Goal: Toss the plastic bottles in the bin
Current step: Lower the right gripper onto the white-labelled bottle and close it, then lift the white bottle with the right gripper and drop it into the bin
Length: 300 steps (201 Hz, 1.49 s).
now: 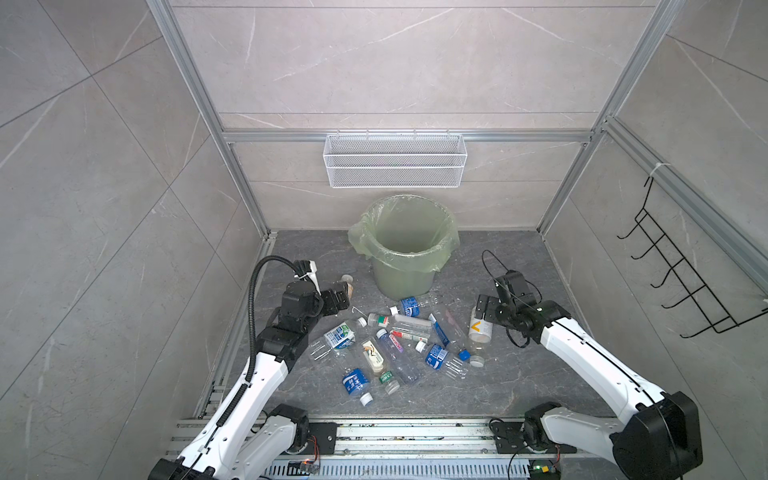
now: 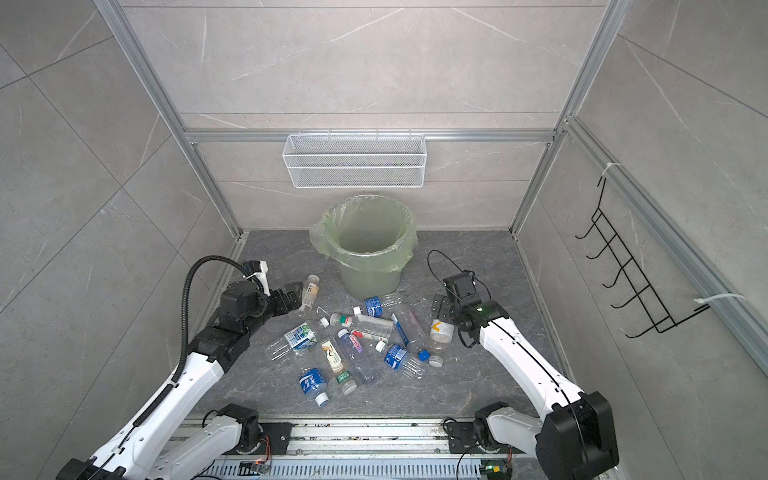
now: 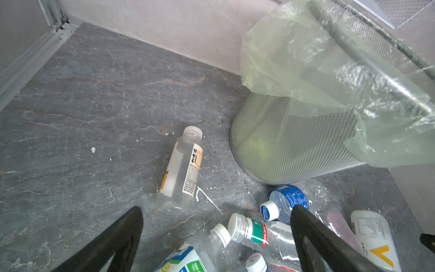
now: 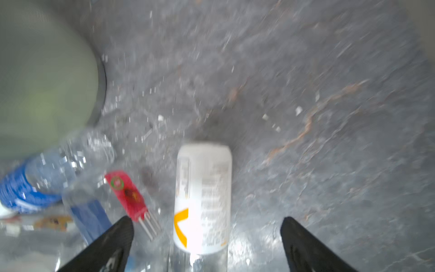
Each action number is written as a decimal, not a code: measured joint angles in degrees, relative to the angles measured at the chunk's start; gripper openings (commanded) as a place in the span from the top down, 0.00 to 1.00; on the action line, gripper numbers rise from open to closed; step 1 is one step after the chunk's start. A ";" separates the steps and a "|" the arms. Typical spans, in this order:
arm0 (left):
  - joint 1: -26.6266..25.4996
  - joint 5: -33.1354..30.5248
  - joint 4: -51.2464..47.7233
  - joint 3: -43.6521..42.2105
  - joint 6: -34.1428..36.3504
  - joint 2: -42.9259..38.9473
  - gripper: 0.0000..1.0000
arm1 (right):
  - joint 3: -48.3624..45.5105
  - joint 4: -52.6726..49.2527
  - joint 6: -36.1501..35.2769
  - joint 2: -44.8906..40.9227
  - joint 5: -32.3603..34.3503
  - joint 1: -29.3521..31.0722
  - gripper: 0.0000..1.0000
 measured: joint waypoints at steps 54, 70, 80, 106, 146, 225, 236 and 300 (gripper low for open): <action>0.00 2.75 -2.51 -5.40 -0.07 -2.12 0.00 | -5.09 0.42 1.79 1.05 -3.04 0.70 0.01; 0.00 2.75 -2.82 -6.58 -0.07 -3.41 0.00 | -5.90 1.44 2.01 2.60 -3.78 0.74 0.02; 0.00 2.75 -3.02 -7.04 -0.09 -4.04 0.00 | -6.21 2.08 2.25 3.96 -4.17 0.74 0.02; 0.00 2.69 -3.06 -8.17 -0.09 -4.92 0.00 | -7.43 4.28 2.84 6.38 -4.37 0.79 0.02; 0.00 2.40 -2.99 -11.67 -0.07 -6.60 0.00 | -7.63 6.14 2.89 8.37 -4.37 0.79 0.06; 0.00 3.39 -1.49 -19.12 0.79 -11.89 0.00 | -7.61 6.80 3.06 10.67 -4.37 0.79 0.20; 0.00 4.26 -0.81 -19.98 1.11 -12.44 0.00 | -7.61 6.80 3.04 10.93 -4.42 0.79 0.23; 0.00 6.95 1.79 -20.85 2.03 -12.41 0.00 | -7.61 6.82 3.26 10.97 -4.33 0.79 0.39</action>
